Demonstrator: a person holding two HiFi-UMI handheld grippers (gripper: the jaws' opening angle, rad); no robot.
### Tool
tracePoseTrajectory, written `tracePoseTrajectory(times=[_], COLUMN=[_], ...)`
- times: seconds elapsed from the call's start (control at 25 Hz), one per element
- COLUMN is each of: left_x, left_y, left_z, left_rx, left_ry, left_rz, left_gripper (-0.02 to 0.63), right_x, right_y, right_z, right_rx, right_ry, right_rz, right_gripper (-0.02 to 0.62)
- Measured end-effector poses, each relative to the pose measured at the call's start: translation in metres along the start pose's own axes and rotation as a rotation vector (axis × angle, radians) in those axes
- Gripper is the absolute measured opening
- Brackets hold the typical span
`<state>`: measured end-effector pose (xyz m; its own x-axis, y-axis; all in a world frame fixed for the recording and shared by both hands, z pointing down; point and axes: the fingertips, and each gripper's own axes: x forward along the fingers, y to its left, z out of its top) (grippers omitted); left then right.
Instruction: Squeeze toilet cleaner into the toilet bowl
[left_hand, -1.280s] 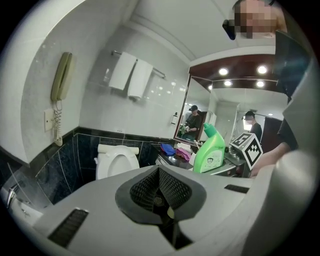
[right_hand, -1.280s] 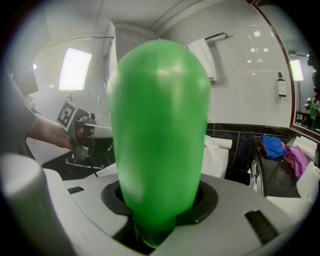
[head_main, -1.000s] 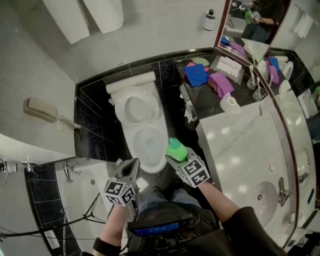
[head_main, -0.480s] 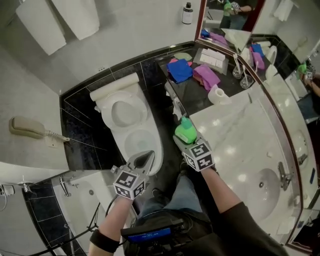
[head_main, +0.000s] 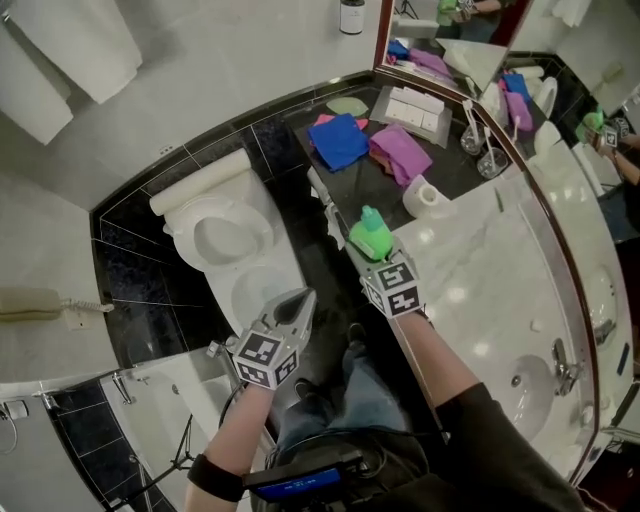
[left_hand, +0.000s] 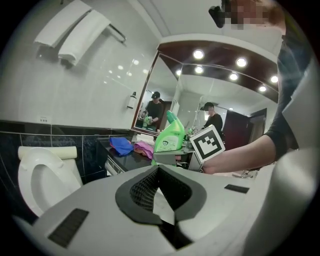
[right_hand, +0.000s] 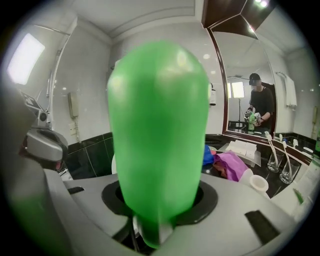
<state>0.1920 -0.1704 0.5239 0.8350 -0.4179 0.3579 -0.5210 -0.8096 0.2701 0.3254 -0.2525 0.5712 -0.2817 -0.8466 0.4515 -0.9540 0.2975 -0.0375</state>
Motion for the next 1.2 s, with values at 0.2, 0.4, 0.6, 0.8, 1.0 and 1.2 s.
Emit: tracePoseTrajectory(times=[0.2, 0.4, 0.6, 0.8, 1.0, 1.2], left_x=[0.059, 0.113, 0.15, 0.17, 0.18, 0.182], left_y=[0.012, 0.028, 0.037, 0.048, 0.052, 0.056], left_z=[0.004, 0.009, 0.014, 0.014, 0.009, 0.004], left_rx=[-0.009, -0.021, -0.019, -0.016, -0.018, -0.024], left_ry=[0.021, 0.037, 0.041, 0.046, 0.057, 0.063], left_rz=[-0.001, 0.007, 0.009, 0.025, 0.033, 0.044], left_gripper=[0.0, 0.0, 0.0, 0.0, 0.0, 0.0], right_x=[0.031, 0.059, 0.084, 0.102, 0.111, 0.111], right_y=[-0.052, -0.093, -0.121, -0.134, -0.142, -0.141], right_z=[0.002, -0.002, -0.014, -0.017, -0.028, -0.028], right_rx=[0.017, 0.03, 0.031, 0.034, 0.036, -0.006], right_ry=[0.002, 0.001, -0.007, -0.02, -0.023, -0.048], right_rz=[-0.019, -0.028, -0.036, -0.039, -0.048, -0.054], right_gripper=[0.187, 0.188, 0.188, 0.189, 0.196, 0.204])
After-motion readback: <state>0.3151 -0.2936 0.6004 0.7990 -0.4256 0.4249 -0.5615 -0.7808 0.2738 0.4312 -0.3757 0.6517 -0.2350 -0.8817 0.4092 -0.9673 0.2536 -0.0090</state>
